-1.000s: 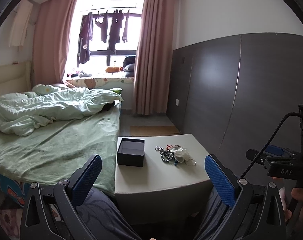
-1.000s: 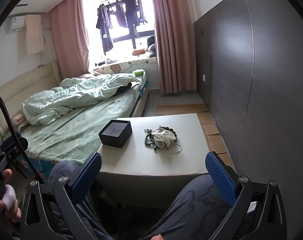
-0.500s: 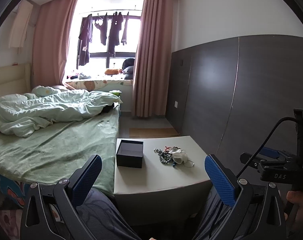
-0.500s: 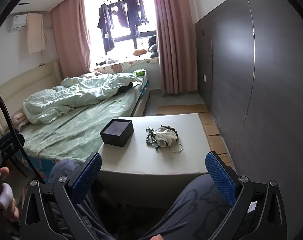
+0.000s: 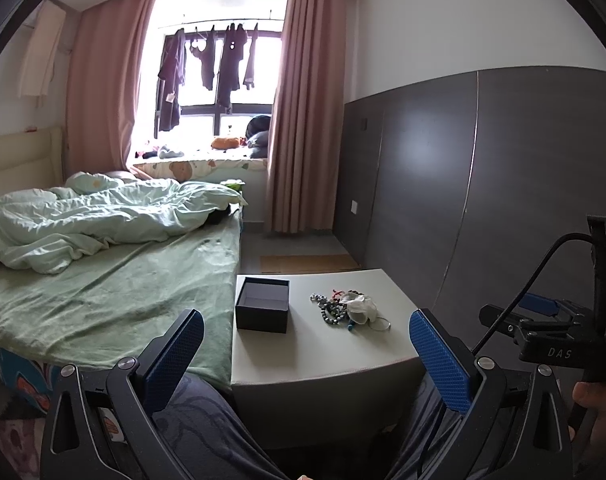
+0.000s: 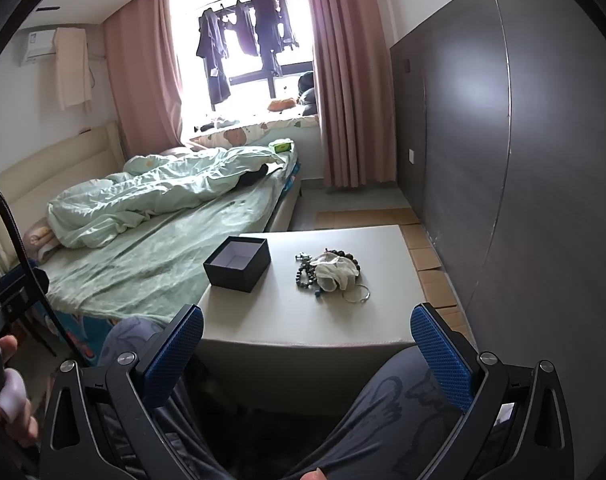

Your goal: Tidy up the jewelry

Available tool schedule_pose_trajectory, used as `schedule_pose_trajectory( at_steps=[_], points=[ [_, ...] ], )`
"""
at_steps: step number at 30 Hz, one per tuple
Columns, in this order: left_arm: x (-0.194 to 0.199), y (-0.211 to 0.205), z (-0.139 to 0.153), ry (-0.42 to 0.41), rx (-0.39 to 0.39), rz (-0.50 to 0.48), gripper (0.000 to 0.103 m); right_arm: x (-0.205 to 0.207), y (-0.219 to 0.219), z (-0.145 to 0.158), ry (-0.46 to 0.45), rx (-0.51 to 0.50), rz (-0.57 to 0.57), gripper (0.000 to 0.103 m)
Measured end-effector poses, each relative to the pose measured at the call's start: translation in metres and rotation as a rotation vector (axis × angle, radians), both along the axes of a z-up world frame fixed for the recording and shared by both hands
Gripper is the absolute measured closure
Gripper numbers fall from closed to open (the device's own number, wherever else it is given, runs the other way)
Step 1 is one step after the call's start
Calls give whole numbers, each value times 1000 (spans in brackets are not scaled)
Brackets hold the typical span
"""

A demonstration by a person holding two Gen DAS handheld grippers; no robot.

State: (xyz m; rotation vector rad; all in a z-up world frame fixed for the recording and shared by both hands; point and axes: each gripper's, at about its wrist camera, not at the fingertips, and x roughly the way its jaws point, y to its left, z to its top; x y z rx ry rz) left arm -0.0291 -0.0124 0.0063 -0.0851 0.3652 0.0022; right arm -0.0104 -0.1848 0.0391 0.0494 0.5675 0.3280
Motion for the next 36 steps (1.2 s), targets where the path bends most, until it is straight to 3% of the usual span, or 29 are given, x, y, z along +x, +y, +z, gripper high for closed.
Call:
schedule_pose_trajectory(
  at_steps=[17,25,36],
  points=[
    [19,-5,1,29,10,-28,0,12,0,-10,21,5,-4,0],
    [62,-2,-5,85,-4,-58,0,38,-10,-19,57,-2,-29,0],
    [149,9,-37,216,-113,-107,0,102,-32,-52,166,38,-71,7]
  ],
)
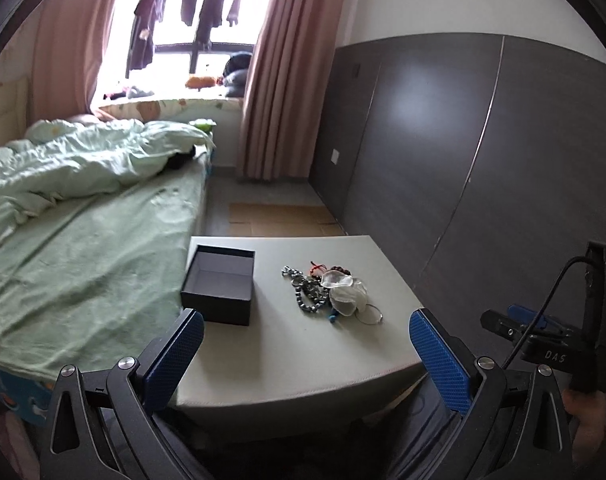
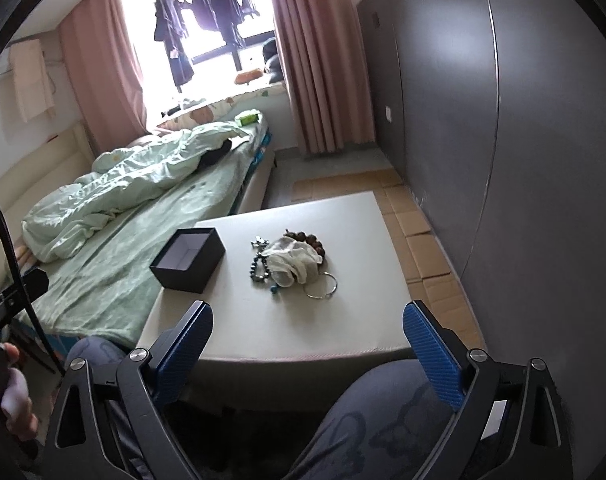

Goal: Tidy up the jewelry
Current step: 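Reach the left gripper into the pile and grasp the white cloth pouch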

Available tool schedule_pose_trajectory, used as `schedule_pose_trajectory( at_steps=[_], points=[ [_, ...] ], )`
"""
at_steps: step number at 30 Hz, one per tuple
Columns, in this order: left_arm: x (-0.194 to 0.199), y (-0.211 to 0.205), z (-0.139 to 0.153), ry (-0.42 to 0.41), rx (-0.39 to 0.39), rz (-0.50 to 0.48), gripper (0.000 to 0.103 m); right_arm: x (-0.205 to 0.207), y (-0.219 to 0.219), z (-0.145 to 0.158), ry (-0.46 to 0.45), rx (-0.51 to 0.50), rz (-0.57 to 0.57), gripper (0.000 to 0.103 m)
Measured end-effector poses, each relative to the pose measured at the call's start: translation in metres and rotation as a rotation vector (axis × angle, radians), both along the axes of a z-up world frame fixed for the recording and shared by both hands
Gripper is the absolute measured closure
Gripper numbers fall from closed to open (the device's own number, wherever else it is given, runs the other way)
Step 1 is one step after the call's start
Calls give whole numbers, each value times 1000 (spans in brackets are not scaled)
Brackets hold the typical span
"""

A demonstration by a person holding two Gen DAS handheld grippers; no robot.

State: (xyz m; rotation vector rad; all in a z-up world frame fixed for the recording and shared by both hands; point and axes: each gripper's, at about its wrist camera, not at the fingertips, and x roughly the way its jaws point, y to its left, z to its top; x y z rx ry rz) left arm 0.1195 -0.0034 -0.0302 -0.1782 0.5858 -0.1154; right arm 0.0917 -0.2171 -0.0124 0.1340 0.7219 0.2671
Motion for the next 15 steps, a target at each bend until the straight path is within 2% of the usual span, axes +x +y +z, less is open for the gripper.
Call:
schedule_pose_trajectory(
  at_steps=[2,9,13,15],
  points=[
    [17,-2,-6,21,-14,-14,1,14,-2,-8,27,11,4,13],
    [73,-23,-27,94,-27,-79,3,60,-13,-38,113,37,-3,15],
    [109,-40,-41,136,-21,-128,4,83,-21,-53,159,40,-12,26],
    [124,-49,-48,157,-26,-151,5,95,-25,-63,189,39,-17,27]
  ],
)
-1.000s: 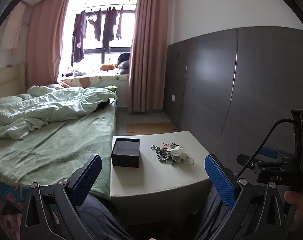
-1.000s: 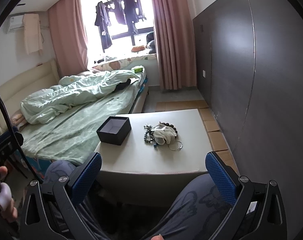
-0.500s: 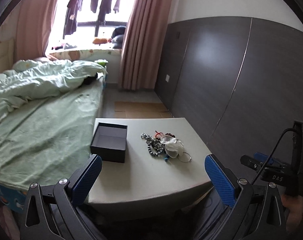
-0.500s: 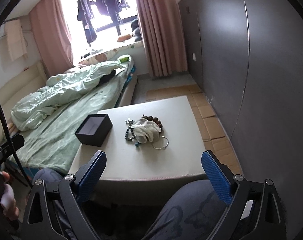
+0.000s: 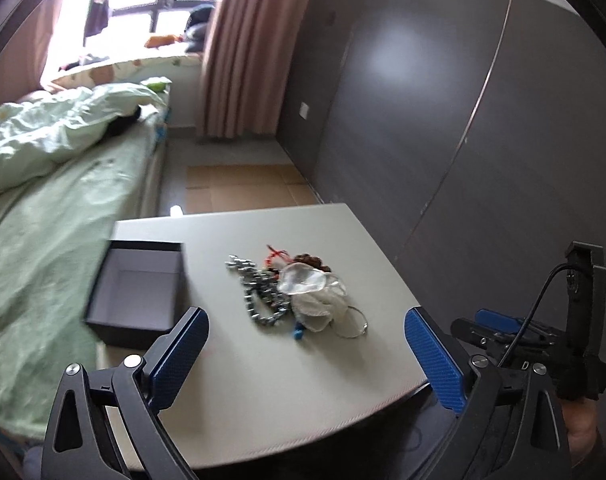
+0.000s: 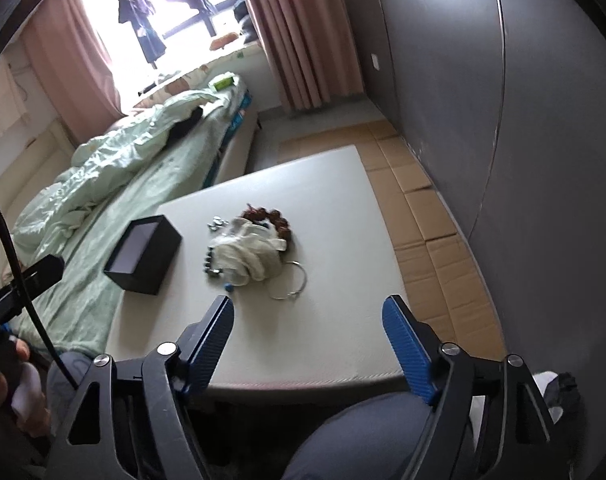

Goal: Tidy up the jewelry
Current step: 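Reach the left gripper into the pile and grasp the white cloth pouch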

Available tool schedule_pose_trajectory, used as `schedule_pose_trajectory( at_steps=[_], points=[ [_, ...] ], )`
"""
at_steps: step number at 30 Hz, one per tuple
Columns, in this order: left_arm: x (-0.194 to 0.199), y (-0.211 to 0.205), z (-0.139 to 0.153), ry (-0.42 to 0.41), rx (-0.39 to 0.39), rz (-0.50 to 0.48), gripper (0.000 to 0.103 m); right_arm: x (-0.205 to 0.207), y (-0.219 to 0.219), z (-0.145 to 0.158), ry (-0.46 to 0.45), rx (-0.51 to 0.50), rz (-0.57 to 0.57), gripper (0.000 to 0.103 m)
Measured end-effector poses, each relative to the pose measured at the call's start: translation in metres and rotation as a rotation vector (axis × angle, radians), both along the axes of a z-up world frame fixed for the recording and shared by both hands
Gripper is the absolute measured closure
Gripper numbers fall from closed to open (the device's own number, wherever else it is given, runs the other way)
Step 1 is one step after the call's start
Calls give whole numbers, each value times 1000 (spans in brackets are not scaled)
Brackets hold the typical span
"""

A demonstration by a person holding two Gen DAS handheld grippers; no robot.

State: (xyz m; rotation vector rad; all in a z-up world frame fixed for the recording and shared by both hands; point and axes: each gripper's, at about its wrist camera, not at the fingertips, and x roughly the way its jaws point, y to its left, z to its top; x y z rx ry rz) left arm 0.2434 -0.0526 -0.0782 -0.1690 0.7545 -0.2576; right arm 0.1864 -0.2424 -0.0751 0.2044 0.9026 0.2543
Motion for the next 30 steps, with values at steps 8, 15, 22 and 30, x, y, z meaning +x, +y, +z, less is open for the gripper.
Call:
schedule_pose_trajectory(
  at_steps=[8,15,22,30],
  points=[
    [60,-29,-38,85,16,-59,5,38,-13,-26,86,5,11,27],
    [101,-49,-78,184,50,-66,14,72,-14,-42,128,-29,75,27],
    [117,-48,-106,273,85,-39,80,92,-3,-55,154,-71,137,27],
    [111,-30,-85,209,11,-35,102,101,10,-64,183,-98,184,27]
  ],
)
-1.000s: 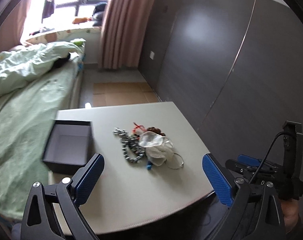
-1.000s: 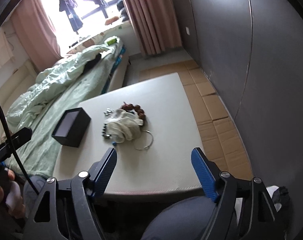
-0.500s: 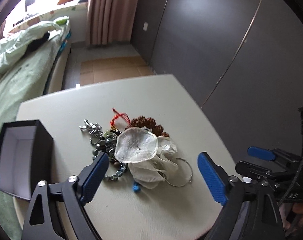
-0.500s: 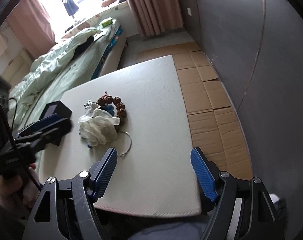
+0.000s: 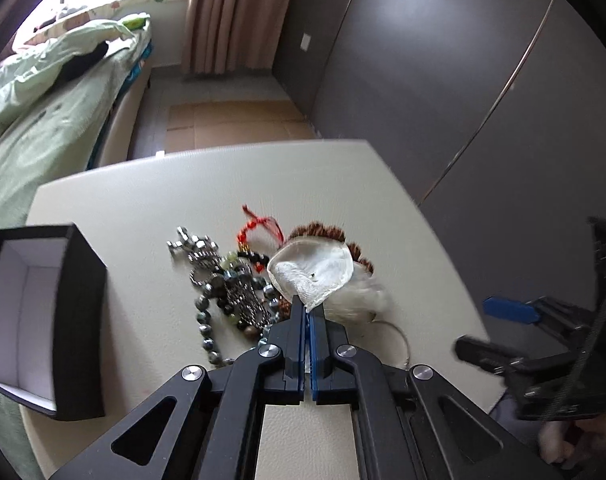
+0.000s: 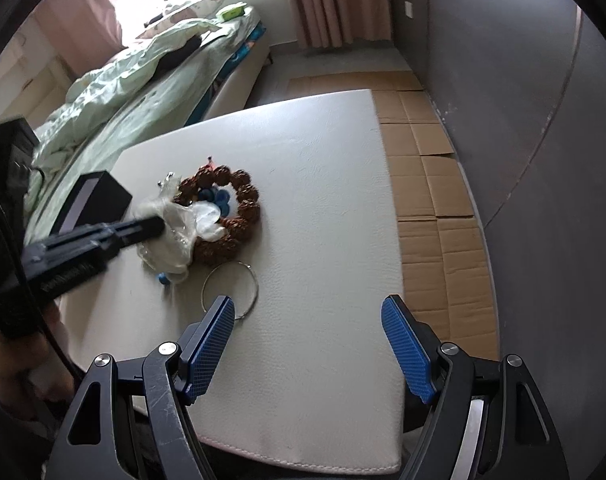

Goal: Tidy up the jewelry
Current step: 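Reach the left gripper into the pile and grasp the white cloth pouch, then carry the white pouch into the black box with the left gripper while the right gripper grasps the silver bangle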

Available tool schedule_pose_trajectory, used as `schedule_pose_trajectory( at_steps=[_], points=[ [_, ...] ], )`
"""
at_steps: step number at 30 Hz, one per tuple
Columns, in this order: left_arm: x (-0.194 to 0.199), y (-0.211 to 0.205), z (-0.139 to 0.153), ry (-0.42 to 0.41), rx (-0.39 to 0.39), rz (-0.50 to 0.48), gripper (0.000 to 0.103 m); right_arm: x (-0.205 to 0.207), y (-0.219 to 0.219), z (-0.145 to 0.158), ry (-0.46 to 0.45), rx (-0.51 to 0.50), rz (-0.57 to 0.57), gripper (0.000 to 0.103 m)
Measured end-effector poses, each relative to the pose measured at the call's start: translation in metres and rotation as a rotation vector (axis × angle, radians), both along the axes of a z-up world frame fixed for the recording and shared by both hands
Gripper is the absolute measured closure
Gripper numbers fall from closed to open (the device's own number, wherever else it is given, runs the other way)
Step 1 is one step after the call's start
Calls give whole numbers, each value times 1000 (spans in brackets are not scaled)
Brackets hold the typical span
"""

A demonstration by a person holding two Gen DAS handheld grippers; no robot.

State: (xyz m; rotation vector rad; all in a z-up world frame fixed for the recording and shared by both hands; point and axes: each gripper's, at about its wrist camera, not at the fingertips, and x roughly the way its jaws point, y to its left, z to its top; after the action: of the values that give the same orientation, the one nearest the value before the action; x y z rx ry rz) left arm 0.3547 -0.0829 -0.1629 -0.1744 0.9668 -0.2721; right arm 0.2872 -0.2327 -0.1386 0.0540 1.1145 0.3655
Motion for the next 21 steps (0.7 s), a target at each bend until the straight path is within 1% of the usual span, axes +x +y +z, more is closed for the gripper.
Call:
schedule_pose_trajectory(
  at_steps=[5,10,13,16,19,21],
  points=[
    [-11,10,27,-61,-24,-8,102,4,19,0,8,-28,68,27],
    [-20,22,46,-100,-28,10,102,5,43,-3,12,-51,158,27],
    [-28,32,55,-121,-27,29,102,6,59,-10,28,-80,210,27],
    [-36,43,62,-135,-28,52,102,10,68,-16,39,-104,235,27],
    [-45,53,65,-143,-28,71,102,13,78,-24,39,-168,264,27],
    [-49,60,67,-144,-23,83,102,14,82,-26,37,-194,284,27]
  ],
)
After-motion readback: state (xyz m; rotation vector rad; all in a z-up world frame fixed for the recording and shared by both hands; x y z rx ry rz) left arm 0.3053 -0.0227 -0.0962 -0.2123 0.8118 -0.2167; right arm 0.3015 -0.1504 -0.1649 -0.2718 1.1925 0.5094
